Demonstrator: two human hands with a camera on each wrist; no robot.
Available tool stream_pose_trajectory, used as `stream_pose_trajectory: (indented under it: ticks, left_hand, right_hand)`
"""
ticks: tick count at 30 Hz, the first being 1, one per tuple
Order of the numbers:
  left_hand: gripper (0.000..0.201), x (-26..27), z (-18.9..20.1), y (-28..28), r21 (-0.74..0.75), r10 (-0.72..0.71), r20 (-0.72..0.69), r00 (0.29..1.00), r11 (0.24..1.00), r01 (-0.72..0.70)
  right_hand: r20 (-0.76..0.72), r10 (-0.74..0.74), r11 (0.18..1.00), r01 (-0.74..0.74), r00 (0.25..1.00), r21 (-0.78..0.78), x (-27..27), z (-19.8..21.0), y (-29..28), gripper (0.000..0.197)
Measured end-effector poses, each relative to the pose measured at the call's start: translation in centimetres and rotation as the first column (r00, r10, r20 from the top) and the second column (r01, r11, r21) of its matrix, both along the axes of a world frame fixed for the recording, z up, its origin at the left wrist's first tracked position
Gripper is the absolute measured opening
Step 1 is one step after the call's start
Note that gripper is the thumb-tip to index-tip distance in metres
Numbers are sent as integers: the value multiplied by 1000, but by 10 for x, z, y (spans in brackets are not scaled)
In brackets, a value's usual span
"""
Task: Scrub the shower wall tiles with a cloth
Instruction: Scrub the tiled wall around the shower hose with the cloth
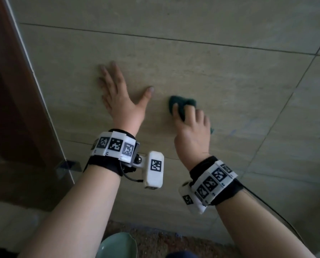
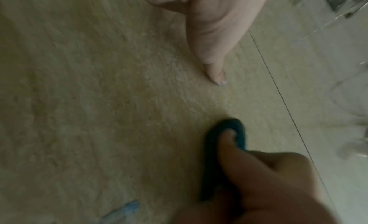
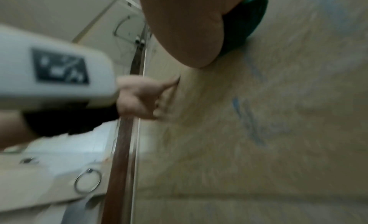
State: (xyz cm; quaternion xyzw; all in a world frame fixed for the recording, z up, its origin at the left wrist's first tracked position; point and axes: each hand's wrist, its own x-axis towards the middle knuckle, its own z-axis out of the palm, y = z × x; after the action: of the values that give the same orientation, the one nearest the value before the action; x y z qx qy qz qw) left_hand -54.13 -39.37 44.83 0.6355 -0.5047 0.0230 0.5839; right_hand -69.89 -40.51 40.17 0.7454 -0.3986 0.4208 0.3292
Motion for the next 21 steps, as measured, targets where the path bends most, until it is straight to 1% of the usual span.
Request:
stream_pose_trajectory:
  ticks: [4,5,6,8,10,12,14,15,17,19,21]
  left_hand:
    - [98,-3,2,2,24,19,-2,1000,1000,-19]
    - [98,-3,1,3,33,21,0,1000,999,-21]
    - [98,-3,0,4,40,19,3,1000,999,-19]
    - [99,-2,-2,5,48,10,11,1000,999,-10]
    - [99,-1,-2,5,62,-5,14,1000,998,4]
    - [99,0,-1,5,70,-21,12,1000,997,20]
    - [99,1,0,5,73,-29,13,999,997,28]
    - [99,2,0,5,77,-30,14,999,997,29]
    - [97,2,-1,5,77,-28,17,999,997,27]
    - [95,3,-2,3,63,-20,26,999,998,19]
    - [94,4,-5,2,44,-18,40,999,999,17]
  right_hand:
    - [-218,31,998,-17,975,65,8,-32,4,55]
    - [-243,39,997,-21,969,76,6,-34,6,56]
    - [-237,56,995,-34,970,97,4,-33,8,57]
    - [-154,73,992,-56,985,114,-1,-16,11,60]
    - [-45,21,998,-18,999,63,-4,15,12,61]
    - [60,-30,1000,30,998,10,-2,48,9,58]
    - [117,-28,1000,29,993,-7,5,67,5,55]
    - [111,-20,1000,21,994,-11,10,69,4,55]
    - [34,-1,1000,2,999,-25,19,58,2,55]
    - [-78,45,999,-46,996,-5,23,33,0,57]
    - [-146,93,995,-87,985,42,20,6,0,58]
